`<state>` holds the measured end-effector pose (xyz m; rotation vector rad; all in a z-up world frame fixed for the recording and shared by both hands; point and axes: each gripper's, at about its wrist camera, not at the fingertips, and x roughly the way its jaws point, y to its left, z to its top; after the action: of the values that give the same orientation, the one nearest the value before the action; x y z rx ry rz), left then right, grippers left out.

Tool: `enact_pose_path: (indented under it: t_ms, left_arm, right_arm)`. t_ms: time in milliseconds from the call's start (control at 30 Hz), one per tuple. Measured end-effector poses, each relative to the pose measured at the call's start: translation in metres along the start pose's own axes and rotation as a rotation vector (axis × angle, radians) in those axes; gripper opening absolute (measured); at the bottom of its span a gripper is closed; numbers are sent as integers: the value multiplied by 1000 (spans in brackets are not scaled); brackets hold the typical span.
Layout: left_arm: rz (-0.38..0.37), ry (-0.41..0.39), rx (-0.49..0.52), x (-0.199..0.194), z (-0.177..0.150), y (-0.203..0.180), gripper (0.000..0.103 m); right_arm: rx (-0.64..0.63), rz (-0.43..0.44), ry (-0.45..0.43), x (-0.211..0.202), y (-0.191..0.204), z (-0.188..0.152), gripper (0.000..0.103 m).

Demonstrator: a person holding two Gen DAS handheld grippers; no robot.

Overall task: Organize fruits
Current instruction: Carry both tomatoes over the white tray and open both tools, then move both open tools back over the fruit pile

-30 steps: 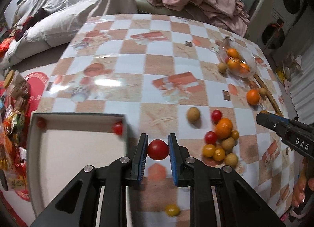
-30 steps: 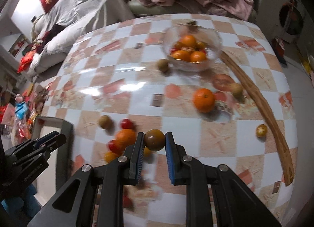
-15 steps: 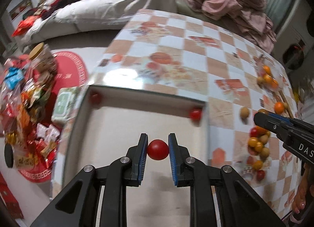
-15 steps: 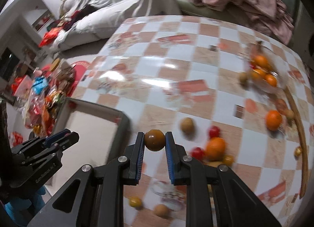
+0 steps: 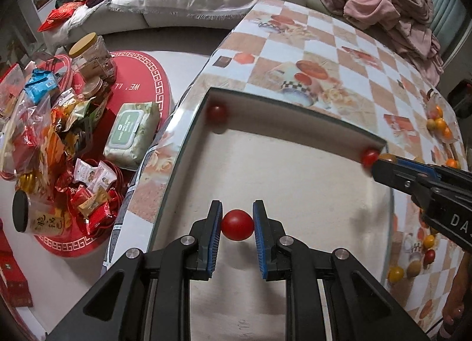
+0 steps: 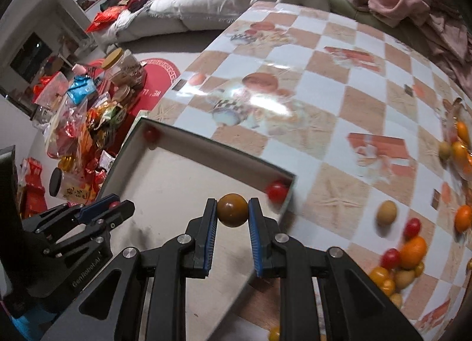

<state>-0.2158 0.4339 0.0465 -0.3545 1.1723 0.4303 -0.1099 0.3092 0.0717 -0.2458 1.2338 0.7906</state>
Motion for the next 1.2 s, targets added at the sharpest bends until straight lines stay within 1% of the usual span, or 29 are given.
enact_pose_path:
  t_ms: [233, 300, 433, 533, 567, 600, 633, 667, 700, 733, 800, 867, 900, 967, 1000, 1067, 1200]
  left_arm:
    - [-3, 17, 19, 12, -2, -3, 23]
    - [8, 19, 29, 14, -3, -4, 23]
    - [6, 36, 36, 18, -5, -3, 23]
    - [21, 54, 47, 22, -8, -4, 23]
    - [20, 49, 48, 21, -8, -4, 24]
    - [22, 52, 50, 21, -8, -4, 29]
    - [31, 54, 53, 21, -8, -4, 38]
    - [36, 53, 49, 21, -8, -4, 66]
    - [42, 34, 38, 18, -8, -3, 74]
    - [45, 12, 36, 14, -8, -2, 74]
    - [39, 18, 47, 13, -8, -4, 74]
    - [41, 31, 55, 14, -9, -4, 74]
    - [43, 33, 57, 14, -9, -5, 74]
    - [49, 36, 54, 13, -10, -4, 74]
    - [50, 39, 51, 12, -11, -4, 74]
    - [58, 42, 53, 10, -12, -4, 74]
    - [63, 37, 67, 1, -12, -10, 74]
  right_arm:
    - [-10, -10, 50, 28, 10, 2, 23]
    - [-15, -16, 59, 34, 12, 2, 23]
    - [-18, -27, 80, 45, 12, 0, 23]
    - [-15, -36, 99, 52, 9, -1, 23]
    - [-19, -37, 91, 52, 9, -2, 23]
    - [-24, -41, 92, 53, 10, -2, 23]
    - [-29, -44, 91, 52, 11, -2, 24]
    - [-31, -44, 95, 53, 11, -1, 25]
    - [-29, -43, 95, 52, 11, -1, 25]
    - [-26, -39, 98, 52, 11, -1, 26]
    - [-25, -26, 107, 52, 10, 1, 31]
    - [-20, -21, 104, 50, 9, 2, 43]
    - [-16, -18, 97, 47, 9, 2, 47]
    - [-2, 0, 85, 42, 9, 3, 64]
    - [5, 9, 75, 39, 9, 4, 68]
    - [12, 25, 53, 31, 9, 5, 80]
    - [46, 39, 2, 12, 5, 6, 80]
